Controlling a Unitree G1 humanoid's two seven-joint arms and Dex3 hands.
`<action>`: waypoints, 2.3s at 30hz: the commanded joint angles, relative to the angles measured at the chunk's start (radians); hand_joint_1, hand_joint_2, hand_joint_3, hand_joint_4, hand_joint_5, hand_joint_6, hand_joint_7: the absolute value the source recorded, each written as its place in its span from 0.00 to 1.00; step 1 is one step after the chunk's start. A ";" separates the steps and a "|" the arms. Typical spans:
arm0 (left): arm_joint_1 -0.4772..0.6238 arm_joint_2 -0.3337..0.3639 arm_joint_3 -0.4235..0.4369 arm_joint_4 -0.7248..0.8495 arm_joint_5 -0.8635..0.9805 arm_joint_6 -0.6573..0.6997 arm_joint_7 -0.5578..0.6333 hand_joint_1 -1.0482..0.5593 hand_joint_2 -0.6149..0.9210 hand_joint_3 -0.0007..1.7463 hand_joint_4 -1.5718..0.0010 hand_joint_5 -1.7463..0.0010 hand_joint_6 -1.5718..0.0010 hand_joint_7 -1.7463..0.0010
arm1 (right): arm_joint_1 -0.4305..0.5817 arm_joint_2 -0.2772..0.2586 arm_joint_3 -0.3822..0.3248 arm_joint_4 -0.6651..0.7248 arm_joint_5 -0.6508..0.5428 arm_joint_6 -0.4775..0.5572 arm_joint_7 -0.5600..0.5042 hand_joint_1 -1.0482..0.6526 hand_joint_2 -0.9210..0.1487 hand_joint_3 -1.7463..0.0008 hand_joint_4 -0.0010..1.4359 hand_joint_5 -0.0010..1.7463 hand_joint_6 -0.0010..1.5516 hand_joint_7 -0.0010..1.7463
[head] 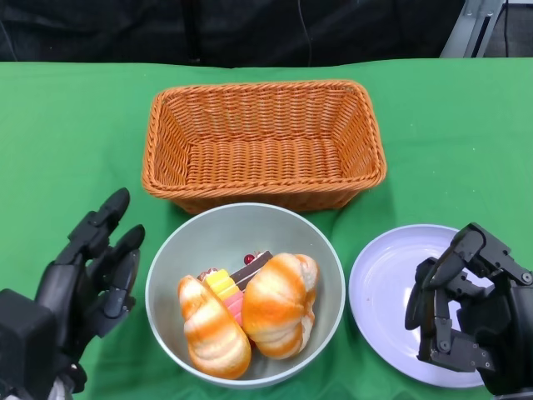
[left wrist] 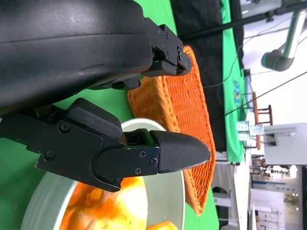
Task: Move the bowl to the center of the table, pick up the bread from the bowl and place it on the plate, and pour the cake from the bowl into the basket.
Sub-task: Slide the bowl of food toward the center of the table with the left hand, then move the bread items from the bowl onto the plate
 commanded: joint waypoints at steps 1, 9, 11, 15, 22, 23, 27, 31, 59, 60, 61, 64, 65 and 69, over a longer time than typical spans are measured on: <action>-0.003 0.008 0.039 0.000 -0.058 -0.058 -0.028 0.15 1.00 0.24 0.72 0.97 0.77 0.98 | 0.003 -0.006 -0.006 0.002 0.011 0.000 0.001 0.54 0.52 0.11 0.68 1.00 0.42 1.00; -0.052 -0.037 0.102 0.121 -0.161 -0.244 -0.093 0.49 1.00 0.03 0.31 0.95 0.37 0.96 | 0.016 -0.021 -0.008 -0.023 0.036 0.031 0.028 0.56 0.46 0.17 0.64 1.00 0.40 0.98; -0.068 -0.041 0.114 0.162 -0.188 -0.283 -0.128 0.53 1.00 0.07 0.26 0.94 0.29 0.95 | 0.019 -0.021 -0.010 -0.028 0.031 0.035 0.024 0.56 0.45 0.18 0.63 1.00 0.40 0.97; -0.092 -0.037 0.134 0.223 -0.219 -0.341 -0.182 0.58 1.00 0.17 0.18 0.90 0.19 0.94 | 0.022 -0.027 -0.015 -0.033 0.038 0.041 0.033 0.57 0.42 0.21 0.62 1.00 0.41 0.97; -0.105 -0.035 0.147 0.270 -0.187 -0.392 -0.172 0.59 1.00 0.19 0.37 0.43 0.12 0.94 | 0.012 -0.041 -0.026 -0.024 0.058 0.033 0.056 0.57 0.41 0.22 0.61 1.00 0.40 0.97; -0.107 -0.033 0.147 0.278 -0.176 -0.401 -0.168 0.59 1.00 0.19 0.38 0.42 0.12 0.94 | 0.009 -0.045 -0.028 -0.025 0.058 0.033 0.059 0.57 0.41 0.22 0.62 1.00 0.40 0.97; -0.119 -0.021 0.151 0.321 -0.139 -0.445 -0.150 0.57 1.00 0.19 0.46 0.26 0.31 0.58 | -0.002 -0.080 -0.029 -0.032 0.047 0.037 0.089 0.56 0.40 0.22 0.61 1.00 0.39 0.96; -0.127 -0.023 0.156 0.343 -0.140 -0.439 -0.137 0.58 1.00 0.18 0.47 0.18 0.44 0.33 | -0.010 -0.102 -0.029 -0.043 0.049 0.056 0.099 0.56 0.40 0.25 0.59 1.00 0.40 0.91; -0.065 -0.048 0.145 0.358 -0.181 -0.430 -0.199 0.58 0.93 0.30 0.47 0.14 0.46 0.28 | -0.069 -0.284 -0.015 -0.280 -0.038 0.236 0.164 0.36 0.00 0.95 0.34 0.66 0.33 0.41; -0.063 -0.048 0.147 0.355 -0.186 -0.429 -0.202 0.58 0.93 0.28 0.46 0.15 0.45 0.30 | -0.071 -0.296 -0.013 -0.312 -0.036 0.268 0.167 0.36 0.01 0.97 0.32 0.63 0.31 0.39; -0.062 -0.048 0.148 0.353 -0.190 -0.430 -0.204 0.58 0.94 0.27 0.46 0.15 0.44 0.31 | -0.072 -0.305 -0.011 -0.334 -0.034 0.293 0.169 0.36 0.00 0.98 0.31 0.60 0.31 0.38; -0.056 -0.046 0.152 0.345 -0.196 -0.429 -0.203 0.58 0.95 0.25 0.46 0.15 0.44 0.32 | -0.080 -0.337 -0.002 -0.410 -0.076 0.353 0.167 0.35 0.02 0.99 0.30 0.55 0.30 0.34; -0.055 -0.046 0.153 0.343 -0.196 -0.429 -0.202 0.58 0.95 0.25 0.46 0.14 0.44 0.31 | -0.083 -0.345 0.001 -0.429 -0.089 0.367 0.166 0.34 0.02 1.00 0.30 0.53 0.30 0.33; -0.051 -0.047 0.163 0.337 -0.210 -0.423 -0.204 0.59 0.96 0.24 0.47 0.14 0.44 0.31 | -0.120 -0.381 0.023 -0.517 -0.162 0.410 0.169 0.34 0.07 1.00 0.34 0.49 0.33 0.27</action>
